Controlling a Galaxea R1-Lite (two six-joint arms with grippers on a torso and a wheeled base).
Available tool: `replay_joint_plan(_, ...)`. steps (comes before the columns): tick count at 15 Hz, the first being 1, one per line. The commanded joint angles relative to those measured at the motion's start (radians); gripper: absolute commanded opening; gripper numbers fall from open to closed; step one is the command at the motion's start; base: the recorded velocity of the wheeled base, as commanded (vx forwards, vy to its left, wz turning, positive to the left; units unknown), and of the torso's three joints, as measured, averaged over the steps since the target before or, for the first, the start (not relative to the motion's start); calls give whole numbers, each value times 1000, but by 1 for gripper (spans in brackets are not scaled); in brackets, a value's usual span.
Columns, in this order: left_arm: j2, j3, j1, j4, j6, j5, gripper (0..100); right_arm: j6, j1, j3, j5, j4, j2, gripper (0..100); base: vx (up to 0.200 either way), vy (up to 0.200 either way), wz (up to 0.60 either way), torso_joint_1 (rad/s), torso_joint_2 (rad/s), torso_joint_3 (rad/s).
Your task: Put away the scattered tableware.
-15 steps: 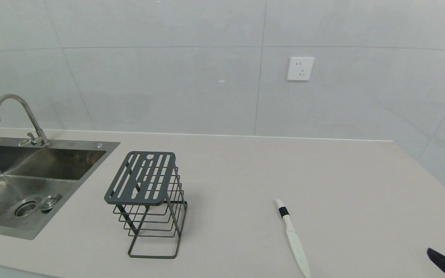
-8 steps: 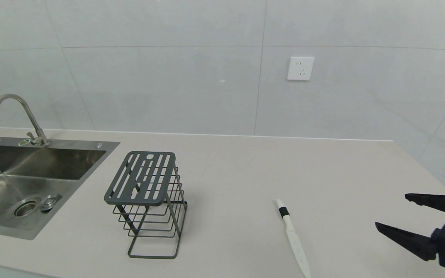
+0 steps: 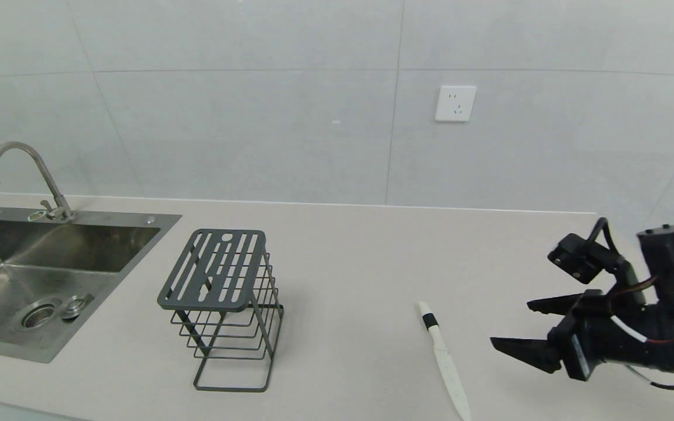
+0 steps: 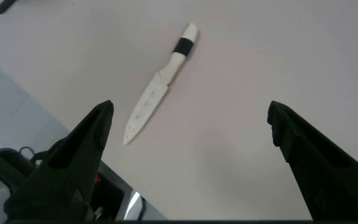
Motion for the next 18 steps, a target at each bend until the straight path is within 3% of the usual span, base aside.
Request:
replay_joint_plan(1, 1, 0, 0, -1, 0, 2, 100, 96, 102, -33, -69, -12, 97, 100, 0, 0, 0, 0, 0, 0)
replay_joint_plan(4, 1, 0, 0, -1, 0, 2, 100, 259, 198, -79, -164, -34, 163, 100, 0, 0, 0, 0, 0, 0)
replay_joint_plan(5, 1, 0, 0, -2, 0, 2, 100, 277, 214, -85, -212, -34, 188, 100, 0, 0, 0, 0, 0, 0)
replay_joint_plan(9, 1, 0, 0, -2, 0, 2, 100, 303, 284, -79, -243, -35, 257, 100, 0, 0, 0, 0, 0, 0)
replay_joint_plan(12, 1, 0, 0, -1, 0, 0, 100, 470, 381, -121, -327, -34, 332, 100, 0, 0, 0, 0, 0, 0)
replay_joint_plan(18, 1, 0, 0, -2, 0, 2, 100, 476, 366, -142, -421, -35, 468, 100, 0, 0, 0, 0, 0, 0)
